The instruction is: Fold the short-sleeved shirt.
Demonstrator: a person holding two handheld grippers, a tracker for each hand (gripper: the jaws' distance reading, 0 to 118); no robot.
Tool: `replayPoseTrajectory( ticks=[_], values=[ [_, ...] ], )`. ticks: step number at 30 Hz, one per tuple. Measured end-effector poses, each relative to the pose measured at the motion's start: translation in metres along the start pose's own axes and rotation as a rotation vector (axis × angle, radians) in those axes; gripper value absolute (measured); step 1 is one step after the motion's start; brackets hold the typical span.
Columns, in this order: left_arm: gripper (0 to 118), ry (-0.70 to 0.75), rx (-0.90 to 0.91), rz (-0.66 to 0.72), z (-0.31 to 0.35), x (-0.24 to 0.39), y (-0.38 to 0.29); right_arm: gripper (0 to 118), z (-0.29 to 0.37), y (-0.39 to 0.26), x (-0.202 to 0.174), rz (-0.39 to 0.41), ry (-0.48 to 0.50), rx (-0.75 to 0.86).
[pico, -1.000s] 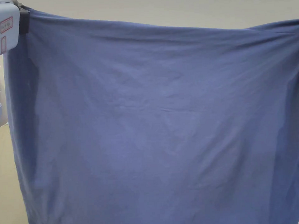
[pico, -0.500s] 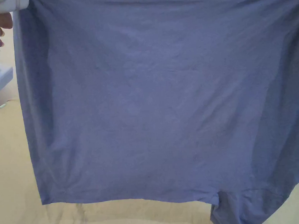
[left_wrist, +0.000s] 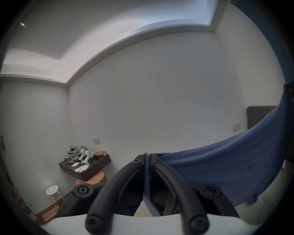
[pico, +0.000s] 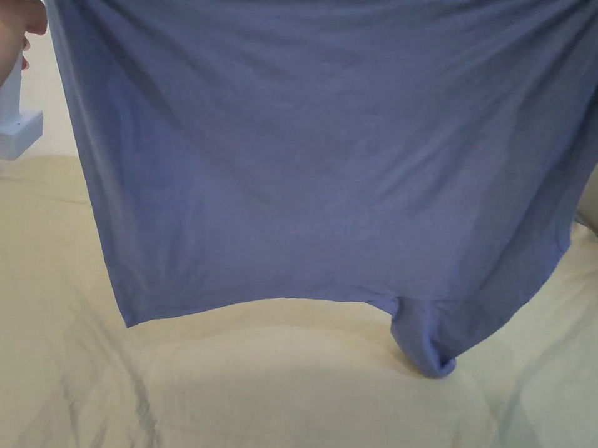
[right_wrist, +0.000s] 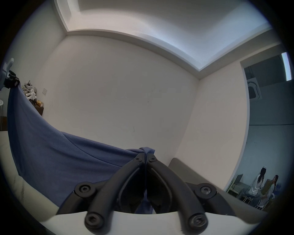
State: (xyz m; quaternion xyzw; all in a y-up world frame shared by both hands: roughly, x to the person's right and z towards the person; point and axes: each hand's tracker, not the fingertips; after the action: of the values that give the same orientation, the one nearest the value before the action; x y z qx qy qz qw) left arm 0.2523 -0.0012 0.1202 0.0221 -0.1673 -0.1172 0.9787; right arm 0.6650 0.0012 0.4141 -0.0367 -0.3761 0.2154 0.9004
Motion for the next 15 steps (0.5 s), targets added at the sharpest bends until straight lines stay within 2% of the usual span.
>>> replayPoseTrajectory(
  ticks=[5, 11, 15],
  values=[
    [4, -0.028, -0.06, -0.016, -0.012, 0.012, -0.057, 3, -0.002, -0.062, -0.025, -0.007, 0.074, -0.089],
    [4, -0.093, -0.223, -0.059, -0.005, 0.031, -0.157, 3, 0.018, -0.157, -0.056, -0.006, 0.191, -0.229],
    [4, -0.134, -0.329, -0.091, 0.024, 0.039, -0.229, 3, 0.051, -0.217, -0.072, -0.057, 0.262, -0.329]
  ],
)
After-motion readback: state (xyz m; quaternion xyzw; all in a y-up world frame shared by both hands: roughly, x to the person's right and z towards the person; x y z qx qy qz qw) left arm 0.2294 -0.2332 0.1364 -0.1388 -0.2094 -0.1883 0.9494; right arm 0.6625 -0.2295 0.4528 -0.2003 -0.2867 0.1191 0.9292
